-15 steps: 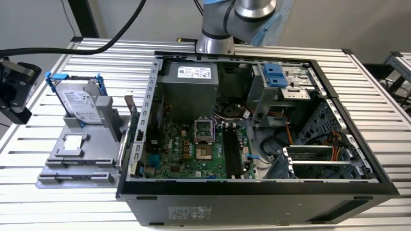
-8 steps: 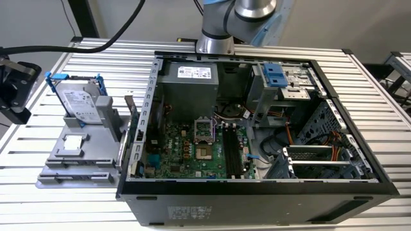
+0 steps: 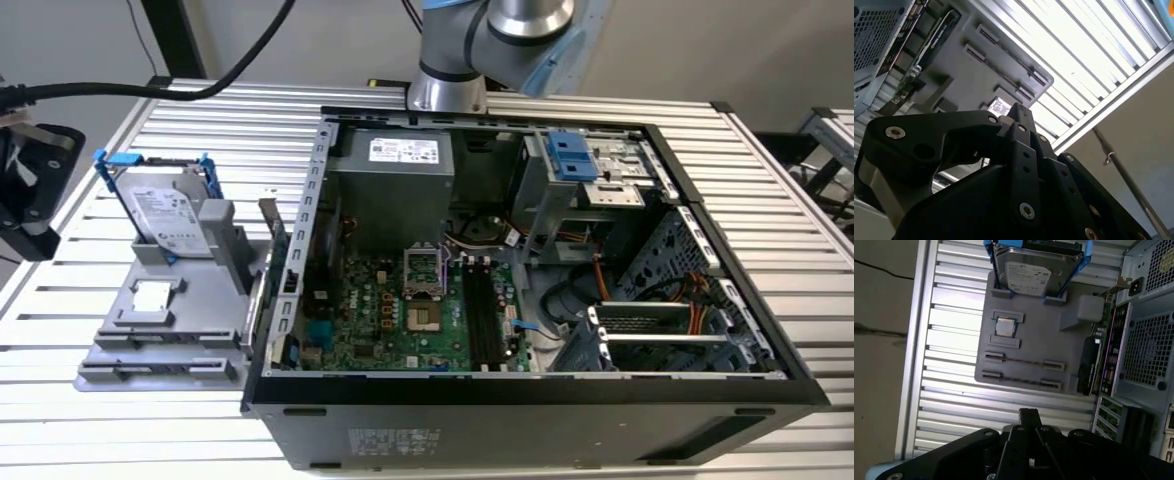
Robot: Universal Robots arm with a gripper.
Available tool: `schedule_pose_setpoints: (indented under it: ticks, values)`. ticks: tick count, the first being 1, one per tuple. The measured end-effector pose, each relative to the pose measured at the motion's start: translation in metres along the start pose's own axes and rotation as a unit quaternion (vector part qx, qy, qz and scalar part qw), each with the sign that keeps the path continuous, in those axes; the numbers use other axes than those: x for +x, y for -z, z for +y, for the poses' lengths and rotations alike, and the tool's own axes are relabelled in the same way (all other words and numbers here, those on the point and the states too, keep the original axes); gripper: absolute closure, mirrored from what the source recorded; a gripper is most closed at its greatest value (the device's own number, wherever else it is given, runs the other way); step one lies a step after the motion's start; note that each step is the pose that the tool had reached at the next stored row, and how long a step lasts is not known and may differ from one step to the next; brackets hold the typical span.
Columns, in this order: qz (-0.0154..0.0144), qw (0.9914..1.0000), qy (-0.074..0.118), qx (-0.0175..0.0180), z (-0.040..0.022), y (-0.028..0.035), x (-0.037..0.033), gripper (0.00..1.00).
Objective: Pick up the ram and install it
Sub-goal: 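Pick up the ram and move it above insertion slot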
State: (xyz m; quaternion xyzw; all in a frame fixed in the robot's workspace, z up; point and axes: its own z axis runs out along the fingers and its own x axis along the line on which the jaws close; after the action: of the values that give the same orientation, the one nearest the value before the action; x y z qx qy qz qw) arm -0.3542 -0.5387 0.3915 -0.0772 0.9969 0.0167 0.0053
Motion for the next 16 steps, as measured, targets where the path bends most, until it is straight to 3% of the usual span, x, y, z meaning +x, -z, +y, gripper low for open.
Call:
schedule_pose_setpoints:
  ticks: [8, 16]
  values:
    - [0.0017, 0.99943, 0.033, 0.0035, 0.0000, 0.0000, 0.0002, 1.00]
    - [0.0038, 0.99797, 0.063, 0.0095, 0.0002, 0.0000, 0.0010, 1.00]
